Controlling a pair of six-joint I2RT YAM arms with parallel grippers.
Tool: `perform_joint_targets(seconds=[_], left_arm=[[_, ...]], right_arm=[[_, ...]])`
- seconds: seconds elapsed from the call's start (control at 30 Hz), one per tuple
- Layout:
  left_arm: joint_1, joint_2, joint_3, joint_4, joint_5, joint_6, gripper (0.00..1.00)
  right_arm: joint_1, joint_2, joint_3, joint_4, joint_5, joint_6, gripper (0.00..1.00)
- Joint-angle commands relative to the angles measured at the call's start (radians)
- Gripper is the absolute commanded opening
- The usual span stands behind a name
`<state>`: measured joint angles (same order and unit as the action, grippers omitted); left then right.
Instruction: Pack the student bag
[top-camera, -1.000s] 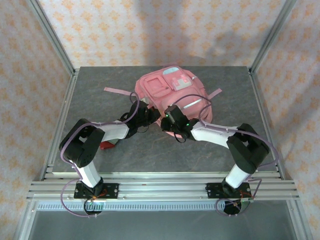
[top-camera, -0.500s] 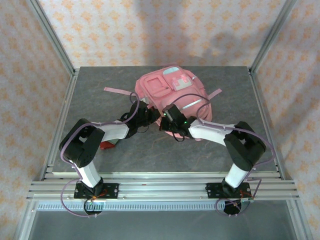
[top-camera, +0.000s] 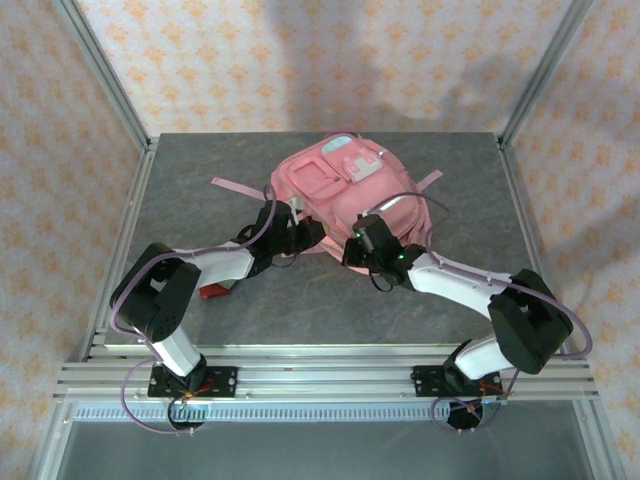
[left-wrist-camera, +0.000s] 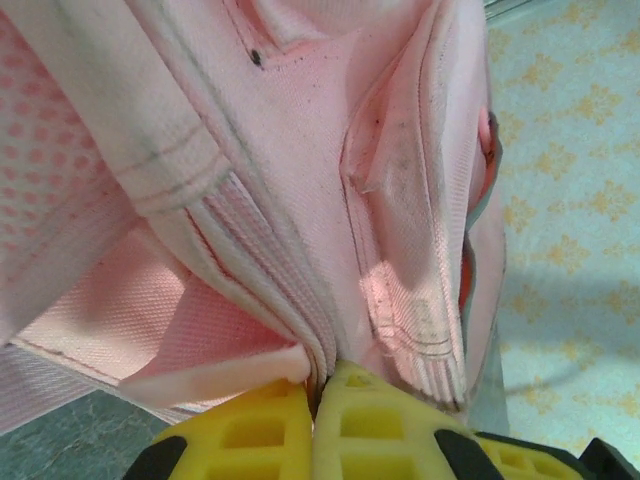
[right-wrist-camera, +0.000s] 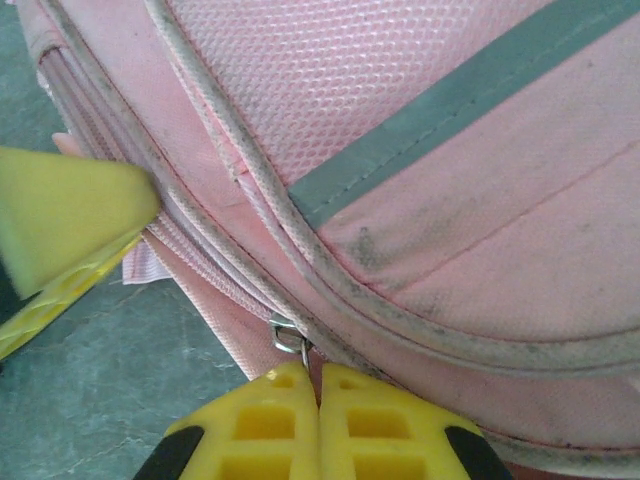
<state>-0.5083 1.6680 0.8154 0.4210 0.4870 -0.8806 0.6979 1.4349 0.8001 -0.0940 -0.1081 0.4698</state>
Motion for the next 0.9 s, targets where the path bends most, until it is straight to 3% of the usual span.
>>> perform_joint_targets(seconds=[0.0, 0.07, 0.13, 0.3, 0.4, 0.47, 0.67, 0.87], left_arm=[[0.064, -0.05, -0.009, 0.016, -0.144, 0.026, 0.0], [0.056, -0.045, -0.012, 0.019, -0.144, 0.023, 0.18], [0.045, -0.038, -0.006, 0.015, -0.149, 0.029, 0.28], [0.033, -0.008, 0.015, 0.014, -0.175, 0.034, 0.44], [0.03, 0.019, 0.035, 0.011, -0.201, 0.049, 0.44], [0.031, 0.043, 0.055, -0.016, -0.23, 0.069, 0.38], [0.065, 0.138, 0.098, -0.062, -0.272, 0.086, 0.03], [0.094, 0.165, 0.12, -0.07, -0.276, 0.086, 0.0]], right_arm=[[-0.052, -0.061, -0.036, -0.21, 0.097, -0.022, 0.0], [-0.052, -0.103, -0.042, -0.158, 0.024, -0.026, 0.0], [-0.052, -0.117, -0.018, -0.156, -0.025, -0.014, 0.0], [-0.05, -0.082, 0.057, -0.241, -0.01, -0.03, 0.0], [-0.051, -0.082, 0.034, -0.246, 0.006, -0.036, 0.0], [-0.051, -0.082, 0.015, -0.263, 0.03, -0.034, 0.0], [-0.063, -0.089, -0.064, -0.332, 0.209, -0.002, 0.0], [-0.099, -0.111, -0.112, -0.362, 0.359, 0.035, 0.0]])
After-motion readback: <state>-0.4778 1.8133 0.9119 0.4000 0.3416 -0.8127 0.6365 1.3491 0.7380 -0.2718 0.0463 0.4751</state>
